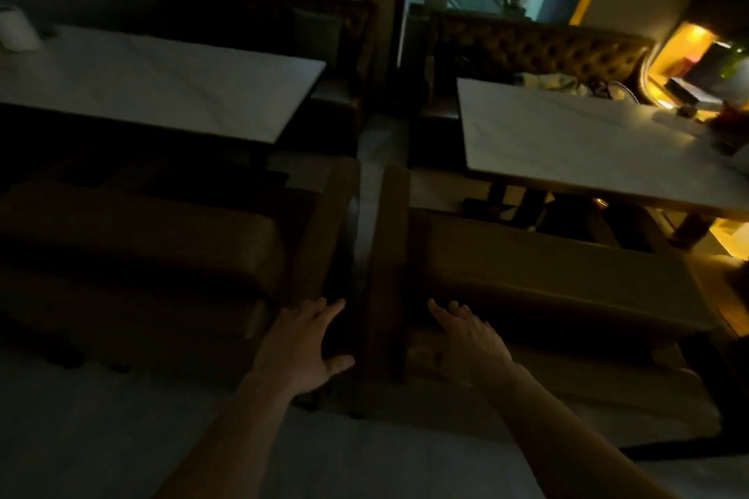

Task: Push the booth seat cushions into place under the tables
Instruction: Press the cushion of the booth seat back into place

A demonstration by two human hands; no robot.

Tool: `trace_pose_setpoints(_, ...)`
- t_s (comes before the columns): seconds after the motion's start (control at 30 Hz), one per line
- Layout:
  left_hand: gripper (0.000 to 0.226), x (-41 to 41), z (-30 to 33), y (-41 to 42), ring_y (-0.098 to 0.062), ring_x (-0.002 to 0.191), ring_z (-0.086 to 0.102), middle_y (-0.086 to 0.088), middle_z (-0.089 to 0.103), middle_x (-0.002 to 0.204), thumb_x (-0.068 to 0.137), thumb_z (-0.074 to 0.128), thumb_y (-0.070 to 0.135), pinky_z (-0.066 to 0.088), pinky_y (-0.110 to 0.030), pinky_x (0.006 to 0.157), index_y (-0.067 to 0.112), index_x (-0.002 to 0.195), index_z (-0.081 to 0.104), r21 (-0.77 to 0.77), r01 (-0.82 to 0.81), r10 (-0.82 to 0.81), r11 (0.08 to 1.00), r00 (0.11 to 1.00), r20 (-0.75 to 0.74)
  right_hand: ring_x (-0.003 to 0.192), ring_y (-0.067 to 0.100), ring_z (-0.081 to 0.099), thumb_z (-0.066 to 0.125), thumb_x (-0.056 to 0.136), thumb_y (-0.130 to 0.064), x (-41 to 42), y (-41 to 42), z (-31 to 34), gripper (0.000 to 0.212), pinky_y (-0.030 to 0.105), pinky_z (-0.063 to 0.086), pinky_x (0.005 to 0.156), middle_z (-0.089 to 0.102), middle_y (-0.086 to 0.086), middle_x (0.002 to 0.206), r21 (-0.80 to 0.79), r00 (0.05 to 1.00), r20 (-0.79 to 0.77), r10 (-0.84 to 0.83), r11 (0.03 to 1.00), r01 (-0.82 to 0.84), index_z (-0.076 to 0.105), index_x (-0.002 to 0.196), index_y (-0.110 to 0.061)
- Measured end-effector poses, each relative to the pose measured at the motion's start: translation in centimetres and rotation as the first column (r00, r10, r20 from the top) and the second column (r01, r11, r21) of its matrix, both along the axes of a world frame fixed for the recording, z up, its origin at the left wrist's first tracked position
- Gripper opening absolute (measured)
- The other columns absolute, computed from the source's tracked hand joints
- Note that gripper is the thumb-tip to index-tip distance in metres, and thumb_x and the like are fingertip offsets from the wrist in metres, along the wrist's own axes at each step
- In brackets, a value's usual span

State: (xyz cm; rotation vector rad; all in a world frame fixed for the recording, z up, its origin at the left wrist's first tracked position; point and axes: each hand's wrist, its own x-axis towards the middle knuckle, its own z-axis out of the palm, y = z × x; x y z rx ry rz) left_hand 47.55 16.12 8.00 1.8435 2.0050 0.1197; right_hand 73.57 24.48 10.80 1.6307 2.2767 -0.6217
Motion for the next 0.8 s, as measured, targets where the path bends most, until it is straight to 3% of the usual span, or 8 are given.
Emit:
trace_pose_setpoints(0.07,0.093,-4.3,1.0,-1.6,-0.021,0.149,0.009,0.008,0.009,0.164,0.080,0.056,0.074,0.012,-0.048,0.120,0.045,0.153,0.005,0.023,-0.029,0.029,0.999,0.999,0.016,0.152,0.030,0.014,0.053,0.079,-0.079,-5.2,-1.4,0.9,0.102,0.052,0.022,0.120,0.014,0.007,0.166,0.014,0.999,-0.032,0.030,0.999,-0.030,0.006,0.158,-0.035)
trace_pose_setpoints(0.27,0.093,-15.8,2.1,-6.2,-0.018,0.149,0.007,0.010,0.009,0.164,0.079,0.054,0.076,0.011,-0.045,0.119,0.046,0.152,0.005,0.079,-0.147,0.145,0.986,0.989,0.035,0.152,0.031,0.010,0.047,0.076,-0.086,-18.2,-3.5,1.9,0.105,0.052,0.018,0.121,0.008,0.008,0.167,0.036,0.986,-0.043,0.162,0.986,-0.160,0.001,0.157,-0.038)
trace_pose_setpoints(0.5,0.096,-29.1,0.0,-11.7,-0.019,0.150,0.005,0.008,0.008,0.164,0.079,0.056,0.074,0.011,-0.044,0.121,0.045,0.153,0.003,0.077,-0.331,0.331,0.940,0.944,0.021,0.152,0.033,0.009,0.049,0.082,-0.078,-34.1,-5.7,-0.1,0.099,0.050,0.020,0.121,0.006,0.007,0.167,0.068,0.932,-0.048,0.359,0.932,-0.356,0.006,0.158,-0.033)
trace_pose_setpoints(0.63,0.096,-36.8,-2.1,-12.7,-0.018,0.150,0.001,0.008,0.005,0.165,0.079,0.054,0.076,0.010,-0.045,0.120,0.046,0.153,0.000,0.072,-0.383,0.384,0.921,0.923,0.000,0.154,0.029,0.000,0.047,0.087,-0.074,-42.7,-6.4,-3.1,0.096,0.048,0.010,0.124,-0.002,0.010,0.167,0.000,0.929,-0.059,0.365,0.931,-0.365,-0.003,0.158,-0.034)
trace_pose_setpoints(0.8,0.097,-47.6,-5.0,-13.3,-0.018,0.150,0.009,0.006,0.012,0.164,0.079,0.055,0.073,0.015,-0.040,0.119,0.041,0.154,0.002,0.044,-0.368,0.371,0.929,0.924,-0.092,0.153,0.031,-0.008,0.055,0.092,-0.050,-52.2,-6.9,-6.8,0.092,0.049,0.005,0.124,-0.007,0.011,0.167,-0.069,0.941,-0.046,0.336,0.938,-0.339,-0.007,0.158,-0.033)
